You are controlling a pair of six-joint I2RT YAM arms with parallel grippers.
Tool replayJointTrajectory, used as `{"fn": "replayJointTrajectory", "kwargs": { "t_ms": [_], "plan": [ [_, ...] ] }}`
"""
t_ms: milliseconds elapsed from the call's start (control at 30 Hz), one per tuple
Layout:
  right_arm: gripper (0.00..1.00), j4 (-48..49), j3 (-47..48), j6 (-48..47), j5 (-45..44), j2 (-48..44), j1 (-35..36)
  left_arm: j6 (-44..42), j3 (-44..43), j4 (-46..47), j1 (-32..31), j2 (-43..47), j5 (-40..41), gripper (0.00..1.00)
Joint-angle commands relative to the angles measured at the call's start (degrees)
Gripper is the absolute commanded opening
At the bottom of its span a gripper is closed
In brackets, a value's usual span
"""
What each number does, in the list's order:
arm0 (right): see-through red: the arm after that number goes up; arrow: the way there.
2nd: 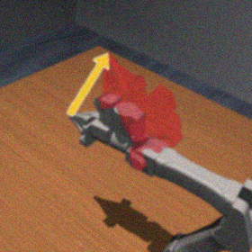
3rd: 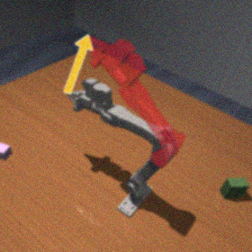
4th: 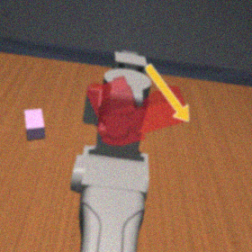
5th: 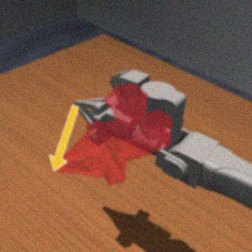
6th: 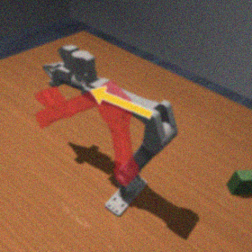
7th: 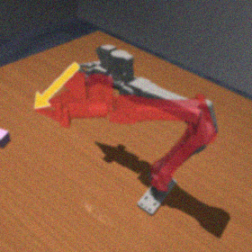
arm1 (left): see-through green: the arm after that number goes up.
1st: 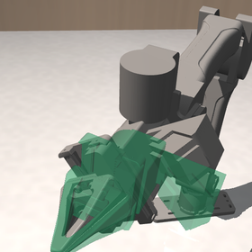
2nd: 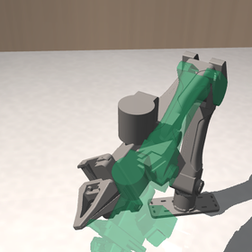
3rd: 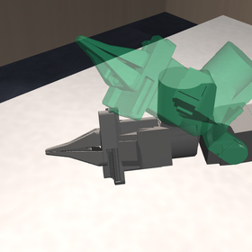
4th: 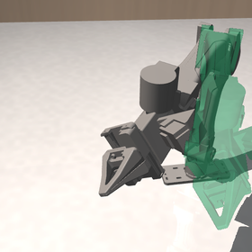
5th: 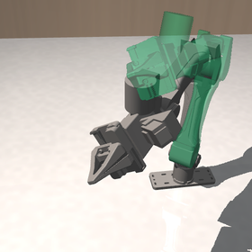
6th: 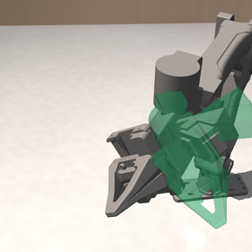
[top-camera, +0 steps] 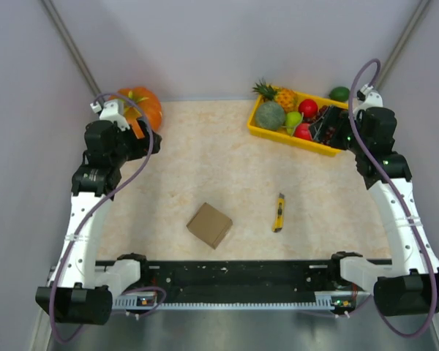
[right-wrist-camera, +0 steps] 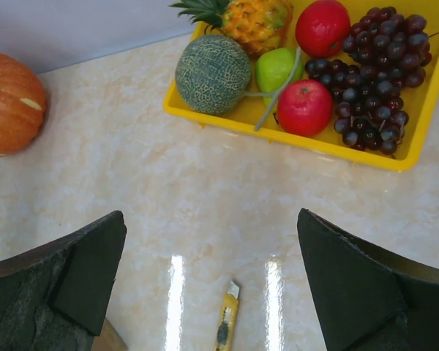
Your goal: Unpack the express box
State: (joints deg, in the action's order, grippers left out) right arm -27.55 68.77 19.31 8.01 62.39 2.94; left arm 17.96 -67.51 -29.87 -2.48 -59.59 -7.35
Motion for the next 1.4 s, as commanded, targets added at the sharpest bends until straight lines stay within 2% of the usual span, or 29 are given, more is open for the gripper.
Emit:
{"fn": "replayJointTrajectory", "kwargs": {
  "t_ms": [0,100,167,233,267,300,400,433,500,533,600,633,667,733,800,833,933,1367],
  "plan": [
    [0.99,1.2,2.7,-1.5,3.3,-0.9,2.7,1.2,-0.1,2.9,-0.2,3.2,5.2,0.99],
    [0.99,2.7,2.2,-5.8,3.5,-2.7,7.9,2.6,2.7,6.8,-0.2,9.2,10.0,0.99],
    [0.99,4.2,0.2,-8.4,8.3,-4.5,11.3,4.2,6.2,8.9,-0.2,15.1,12.9,0.99],
    [0.99,7.9,-3.0,-13.4,10.6,-6.8,18.7,4.5,9.0,11.2,-0.2,19.8,13.3,0.99],
    [0.99,8.8,-3.7,-14.2,8.8,-7.4,21.5,4.5,9.3,11.1,-0.2,20.8,12.6,0.99],
    [0.99,9.4,-4.9,-14.9,8.3,-7.6,27.4,4.2,9.5,10.5,-0.2,21.6,11.7,0.99],
    [0.99,10.8,-7.1,-13.1,7.5,-6.2,34.8,3.1,10.2,6.6,-0.2,22.4,2.8,0.99],
    [0.99,11.9,-7.9,-12.5,6.2,-5.3,39.9,3.1,10.7,5.3,-0.2,21.5,1.2,0.99],
    [0.98,12.1,-9.1,-10.9,0.4,-1.0,44.5,3.8,10.9,0.8,-0.2,20.1,-0.6,0.99],
    [0.94,12.1,-9.3,-10.4,-1.6,0.7,48.9,4.4,11.3,-0.7,-0.2,18.3,-0.3,0.99],
    [0.90,10.9,-9.0,-8.5,-6.6,6.9,52.5,4.2,11.3,-4.7,-0.2,16.6,-0.5,0.99],
    [0.80,10.4,-9.0,-8.3,-6.3,8.8,53.7,3.7,11.5,-6.0,-0.2,14.8,-0.6,0.99],
    [0.76,9.9,-9.2,-8.2,-5.6,10.8,55.8,3.8,11.6,-8.8,-0.2,13.8,-0.9,0.98],
    [0.67,9.5,-10.1,-7.7,-5.4,15.2,57.7,4.1,12.7,-10.6,-0.2,11.3,-3.4,0.96],
    [0.64,9.6,-11.6,-8.1,-6.3,17.1,60.3,5.6,14.3,-11.3,-0.2,9.9,-8.5,0.94],
    [0.61,9.6,-12.2,-8.2,-7.3,18.6,61.3,7.2,16.3,-11.4,-0.2,8.9,-9.7,0.90],
    [0.57,9.8,-14.1,-9.2,-9.2,20.0,63.1,10.2,19.9,-10.7,-0.2,7.4,-13.6,0.88],
    [0.56,14.7,-15.8,-8.6,-13.1,27.4,63.0,16.0,33.9,0.1,-3.1,2.3,-25.2,0.83]
  ]
}}
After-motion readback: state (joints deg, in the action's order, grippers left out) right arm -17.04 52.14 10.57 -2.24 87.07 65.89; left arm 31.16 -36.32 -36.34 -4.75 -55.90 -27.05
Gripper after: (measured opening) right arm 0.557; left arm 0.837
